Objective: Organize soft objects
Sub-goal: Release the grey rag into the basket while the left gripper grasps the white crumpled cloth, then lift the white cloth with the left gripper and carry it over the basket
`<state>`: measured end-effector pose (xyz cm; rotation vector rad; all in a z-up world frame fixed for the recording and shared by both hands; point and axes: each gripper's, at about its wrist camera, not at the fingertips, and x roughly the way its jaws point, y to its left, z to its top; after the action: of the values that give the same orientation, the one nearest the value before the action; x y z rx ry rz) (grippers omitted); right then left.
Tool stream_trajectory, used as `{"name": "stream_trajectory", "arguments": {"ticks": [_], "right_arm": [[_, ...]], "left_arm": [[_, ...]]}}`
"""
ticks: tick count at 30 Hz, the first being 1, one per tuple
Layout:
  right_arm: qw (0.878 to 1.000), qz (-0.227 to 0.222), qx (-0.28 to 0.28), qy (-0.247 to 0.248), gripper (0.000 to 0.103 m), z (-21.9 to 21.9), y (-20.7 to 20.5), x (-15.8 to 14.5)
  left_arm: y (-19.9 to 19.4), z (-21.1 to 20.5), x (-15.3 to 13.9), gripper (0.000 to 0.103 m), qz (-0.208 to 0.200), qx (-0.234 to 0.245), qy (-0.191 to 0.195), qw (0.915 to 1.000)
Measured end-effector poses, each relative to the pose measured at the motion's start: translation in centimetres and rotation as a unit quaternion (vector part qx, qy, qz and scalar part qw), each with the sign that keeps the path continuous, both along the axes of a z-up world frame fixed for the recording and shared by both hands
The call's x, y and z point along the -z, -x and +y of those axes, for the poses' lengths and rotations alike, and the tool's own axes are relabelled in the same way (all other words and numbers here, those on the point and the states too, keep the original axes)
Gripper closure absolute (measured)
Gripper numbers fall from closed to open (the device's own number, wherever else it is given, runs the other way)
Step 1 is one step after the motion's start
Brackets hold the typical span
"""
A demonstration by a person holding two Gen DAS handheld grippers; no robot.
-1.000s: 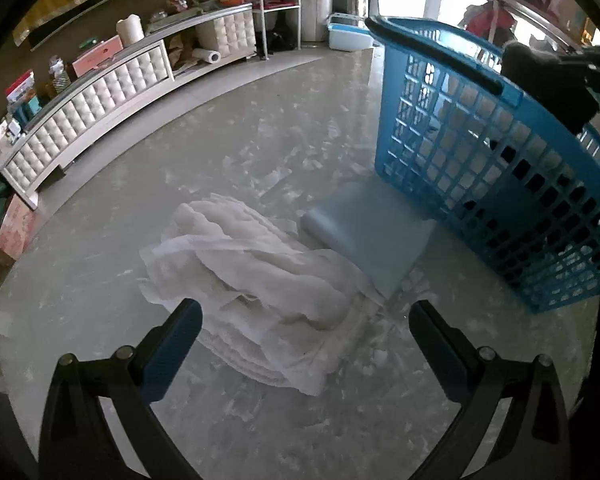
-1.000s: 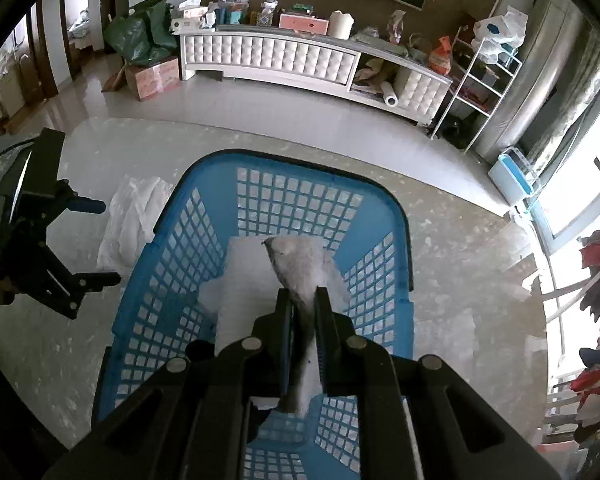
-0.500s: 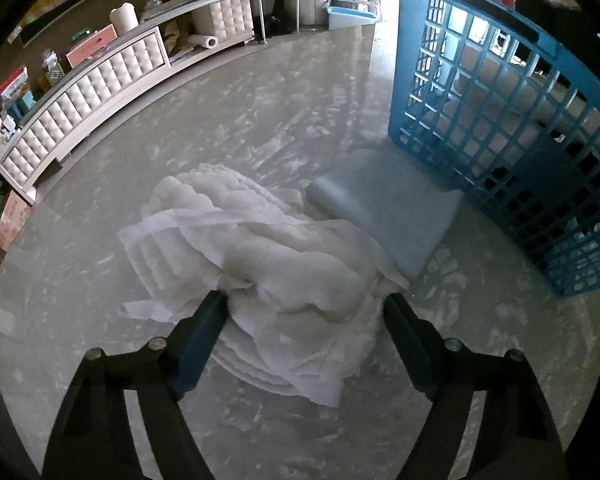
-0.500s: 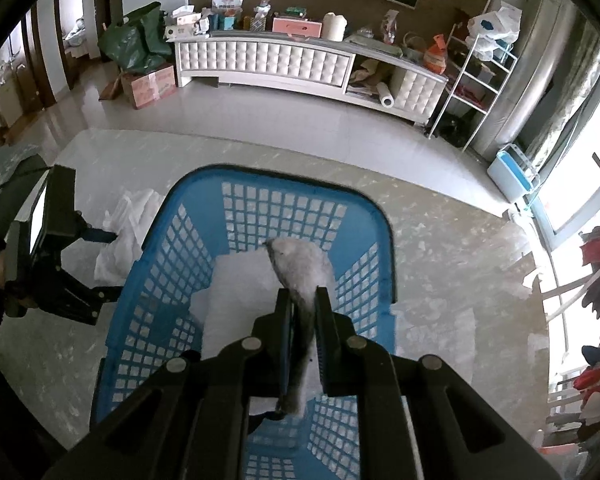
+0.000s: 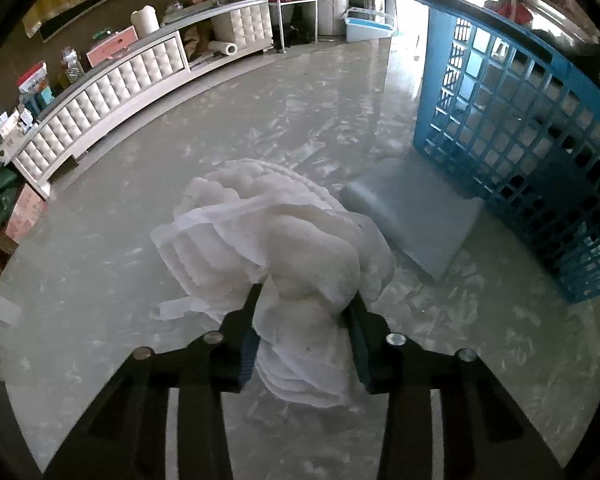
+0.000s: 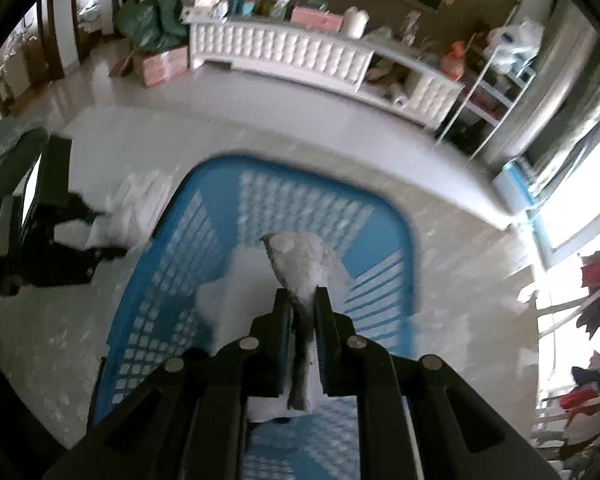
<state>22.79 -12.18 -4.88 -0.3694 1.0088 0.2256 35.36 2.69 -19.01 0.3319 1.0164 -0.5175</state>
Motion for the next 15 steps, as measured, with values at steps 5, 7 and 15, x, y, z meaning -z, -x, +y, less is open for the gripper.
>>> {"name": "stream_trajectory", "arguments": {"ticks": [5, 7, 15], "right_arm": [[0.997, 0.057, 0.001, -0.048, 0.091, 0.3, 0.1, 2.7], [0.996, 0.063, 0.008, -0.06, 0.091, 0.0, -0.1, 3.1], [0.993, 0.065, 0.014, -0.094, 0.047, -0.5, 0.4, 2.5]], "left_arm": [[-0.1, 0.4, -0.3, 0.081, 0.007, -0.015, 0.002, 0.9999], [0.1, 0.6, -0.4, 0.082, 0.008, -0.019, 0.002, 0.9998], [2.0, 1.3, -2.1, 0.082, 0.017, -0.046, 0.02, 0.9986]]}}
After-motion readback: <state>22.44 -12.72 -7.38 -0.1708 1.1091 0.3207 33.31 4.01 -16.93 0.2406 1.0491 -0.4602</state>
